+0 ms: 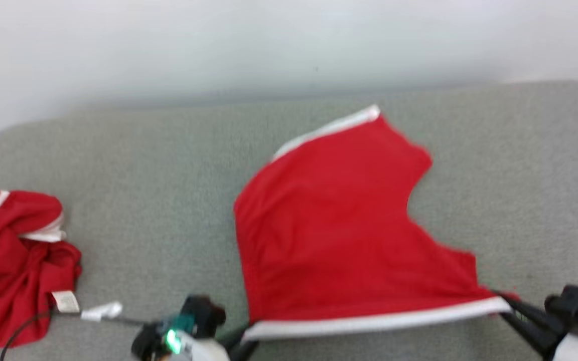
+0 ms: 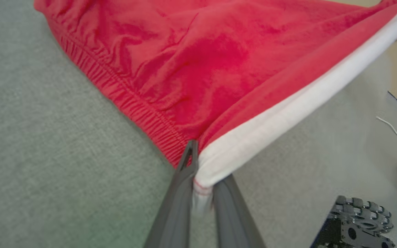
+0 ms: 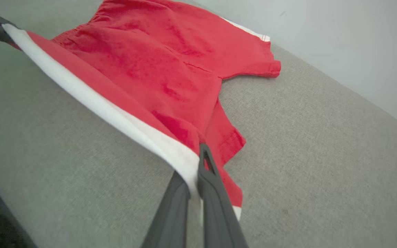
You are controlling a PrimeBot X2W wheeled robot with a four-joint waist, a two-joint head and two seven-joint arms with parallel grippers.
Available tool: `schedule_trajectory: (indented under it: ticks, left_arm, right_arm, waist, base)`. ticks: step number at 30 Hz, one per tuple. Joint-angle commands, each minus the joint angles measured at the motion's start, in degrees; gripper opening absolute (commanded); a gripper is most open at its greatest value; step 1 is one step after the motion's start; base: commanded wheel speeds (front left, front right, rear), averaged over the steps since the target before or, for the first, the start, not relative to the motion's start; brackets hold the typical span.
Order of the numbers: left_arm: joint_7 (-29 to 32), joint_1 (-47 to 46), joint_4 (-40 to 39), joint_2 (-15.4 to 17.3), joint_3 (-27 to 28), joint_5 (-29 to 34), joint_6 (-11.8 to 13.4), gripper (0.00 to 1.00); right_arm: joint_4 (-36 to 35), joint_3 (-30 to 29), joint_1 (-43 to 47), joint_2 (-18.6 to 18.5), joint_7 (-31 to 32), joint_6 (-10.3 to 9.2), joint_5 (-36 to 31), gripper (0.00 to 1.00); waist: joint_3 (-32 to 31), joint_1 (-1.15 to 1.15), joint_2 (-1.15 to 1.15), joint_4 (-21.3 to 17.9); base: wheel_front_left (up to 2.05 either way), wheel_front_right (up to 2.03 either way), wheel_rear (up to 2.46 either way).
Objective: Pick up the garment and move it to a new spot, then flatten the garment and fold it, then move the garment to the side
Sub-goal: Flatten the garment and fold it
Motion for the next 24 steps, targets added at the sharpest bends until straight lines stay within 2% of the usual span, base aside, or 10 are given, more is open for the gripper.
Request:
schedule_trajectory:
  ticks: [1,6,11,16,20,24]
  left_arm:
    - [1.28,3.78,-3.81,2.41,-0.02,-1.05,1.94,0.0]
    - [6.88,14.09,-19.91,8.69,-1.19,-3.92,8.21,0.0]
    - [11.2,15.78,-30.8,12.07,-0.93,-5.41,11.49,0.0]
    - [14.13,11.87,-35.18,11.87,1.28,-7.26,11.64,0.0]
    - [16.26,7.06,-34.94,9.82,3.36,-9.96,10.1,0.0]
    - [18.69,1.15,-32.55,7.21,4.82,-12.19,8.07,0.0]
  right_arm:
    - [-1.44,-0.5,2.9,-1.64,1.36,-0.19,1.32,0.0]
    - [-8.92,-3.4,11.51,-4.83,6.39,-0.19,4.27,0.0]
    - [-14.35,-7.99,15.5,-6.16,10.48,-0.18,5.29,0.0]
    - [-15.99,-10.97,11.86,-6.18,13.52,-0.18,4.91,0.0]
    - [-15.29,-11.23,6.1,-6.96,16.2,-0.18,5.34,0.0]
    - [-13.48,-9.06,-1.92,-8.51,18.41,-0.18,5.81,0.0]
  waist:
    - [-5.91,0.02,0.0,-1.13]
    - [-9.15,0.02,0.0,-1.4]
    - [-8.86,0.02,0.0,-0.65]
    - [-5.49,0.02,0.0,1.28]
    - [-0.29,0.02,0.0,4.33]
    - [4.53,0.02,0.0,7.9]
  base:
    - [0.0,0.0,0.0]
    - [0.0,0.0,0.0]
    - [0.0,0.0,0.0]
    - [0.0,0.0,0.0]
    - [0.0,0.0,0.0]
    - [0.0,0.0,0.0]
